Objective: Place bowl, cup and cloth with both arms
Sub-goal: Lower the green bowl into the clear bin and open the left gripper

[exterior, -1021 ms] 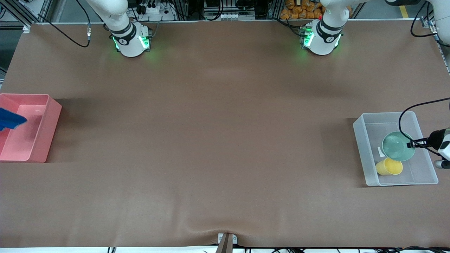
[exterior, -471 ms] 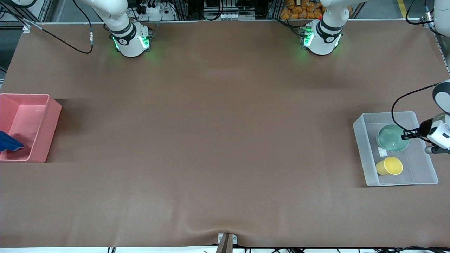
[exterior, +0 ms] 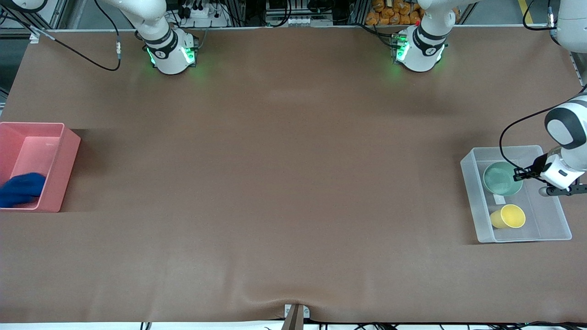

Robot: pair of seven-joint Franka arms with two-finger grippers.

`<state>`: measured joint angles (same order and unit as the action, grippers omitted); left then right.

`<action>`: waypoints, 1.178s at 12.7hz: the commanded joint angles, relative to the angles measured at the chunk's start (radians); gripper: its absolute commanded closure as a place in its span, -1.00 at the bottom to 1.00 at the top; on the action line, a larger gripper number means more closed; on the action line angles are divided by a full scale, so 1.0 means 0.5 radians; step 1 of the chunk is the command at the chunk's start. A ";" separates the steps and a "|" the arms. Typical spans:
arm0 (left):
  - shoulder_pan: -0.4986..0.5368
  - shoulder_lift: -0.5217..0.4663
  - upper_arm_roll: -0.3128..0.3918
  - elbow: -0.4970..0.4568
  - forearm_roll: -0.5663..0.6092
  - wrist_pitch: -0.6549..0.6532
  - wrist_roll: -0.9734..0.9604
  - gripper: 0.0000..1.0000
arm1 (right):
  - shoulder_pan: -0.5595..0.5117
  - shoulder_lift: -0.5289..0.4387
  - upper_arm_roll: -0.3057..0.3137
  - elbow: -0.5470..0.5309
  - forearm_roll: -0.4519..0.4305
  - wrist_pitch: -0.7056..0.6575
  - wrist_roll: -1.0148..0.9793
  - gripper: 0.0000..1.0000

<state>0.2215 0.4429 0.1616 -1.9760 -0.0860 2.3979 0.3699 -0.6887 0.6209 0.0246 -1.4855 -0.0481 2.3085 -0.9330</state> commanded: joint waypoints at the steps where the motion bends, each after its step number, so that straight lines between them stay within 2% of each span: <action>1: 0.005 -0.008 -0.004 -0.049 0.003 0.061 0.076 1.00 | -0.052 0.019 0.037 0.035 0.169 -0.021 -0.015 -1.00; 2: 0.002 0.004 -0.004 -0.043 0.003 0.058 0.152 0.93 | -0.040 0.007 0.034 0.029 0.191 -0.033 -0.006 -1.00; 4: -0.004 0.016 -0.004 -0.024 0.003 0.058 0.196 0.38 | -0.015 -0.024 0.037 0.029 0.191 -0.165 0.171 -1.00; 5: -0.004 0.016 -0.004 -0.015 0.012 0.058 0.199 -0.71 | -0.009 -0.048 0.037 0.029 0.188 -0.244 0.285 -1.00; 6: -0.020 0.010 -0.004 -0.009 0.015 0.055 0.208 -1.00 | 0.006 -0.073 0.037 0.026 0.176 -0.288 0.362 -1.00; 9: -0.029 -0.017 -0.004 0.132 0.025 -0.040 0.208 -1.00 | 0.076 -0.269 0.034 -0.099 0.158 -0.352 0.518 -1.00; 11: -0.056 -0.021 -0.007 0.386 0.025 -0.337 0.199 -1.00 | 0.129 -0.446 0.034 -0.216 0.158 -0.420 0.653 -1.00; 13: -0.078 -0.027 -0.004 0.580 0.025 -0.552 0.187 -1.00 | 0.230 -0.551 0.031 -0.223 0.124 -0.621 0.910 -1.00; 15: -0.154 -0.079 -0.001 0.638 0.025 -0.648 0.175 -1.00 | 0.312 -0.664 0.040 -0.217 0.078 -0.824 1.116 -1.00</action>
<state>0.1753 0.4247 0.1567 -1.6812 -0.0860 2.1233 0.4644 -0.5652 0.3654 0.0449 -1.5431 0.0146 1.9457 -0.4604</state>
